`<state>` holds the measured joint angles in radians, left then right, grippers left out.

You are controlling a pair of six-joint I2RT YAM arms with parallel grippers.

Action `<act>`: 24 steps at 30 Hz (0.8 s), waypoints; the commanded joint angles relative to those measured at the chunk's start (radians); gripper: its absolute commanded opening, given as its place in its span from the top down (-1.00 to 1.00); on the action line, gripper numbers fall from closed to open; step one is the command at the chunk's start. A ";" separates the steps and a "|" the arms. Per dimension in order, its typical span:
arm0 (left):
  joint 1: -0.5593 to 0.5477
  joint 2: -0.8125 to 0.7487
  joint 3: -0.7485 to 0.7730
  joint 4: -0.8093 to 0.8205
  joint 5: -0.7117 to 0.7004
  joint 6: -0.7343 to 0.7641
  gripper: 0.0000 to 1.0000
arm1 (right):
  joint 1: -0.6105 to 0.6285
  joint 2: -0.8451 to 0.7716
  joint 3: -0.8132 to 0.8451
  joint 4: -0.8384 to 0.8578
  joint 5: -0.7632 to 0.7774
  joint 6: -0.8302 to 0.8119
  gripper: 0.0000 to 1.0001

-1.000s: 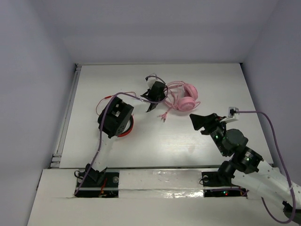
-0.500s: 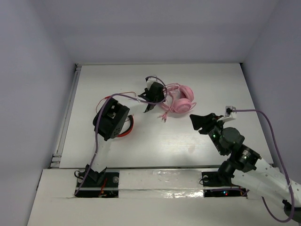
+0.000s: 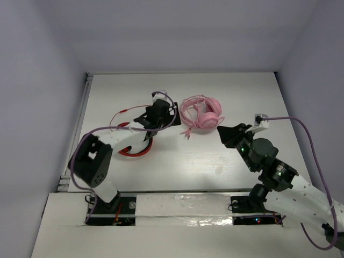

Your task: Wrap the headphones

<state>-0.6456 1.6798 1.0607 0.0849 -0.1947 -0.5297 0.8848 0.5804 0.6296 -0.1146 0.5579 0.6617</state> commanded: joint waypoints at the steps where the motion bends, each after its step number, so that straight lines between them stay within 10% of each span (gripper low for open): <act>1: -0.006 -0.164 -0.100 -0.005 -0.028 0.013 -0.98 | 0.008 -0.022 0.064 -0.005 0.023 -0.045 0.45; 9: -0.029 -0.690 -0.260 0.012 0.044 0.014 -0.98 | 0.008 -0.140 0.162 -0.083 0.164 -0.080 -0.99; 24: -0.029 -0.911 -0.173 -0.076 -0.034 0.071 -0.98 | 0.008 -0.292 0.171 -0.129 0.261 -0.109 -0.99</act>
<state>-0.6727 0.7307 0.8528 0.0319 -0.2077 -0.4831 0.8848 0.2409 0.8017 -0.2256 0.8055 0.5648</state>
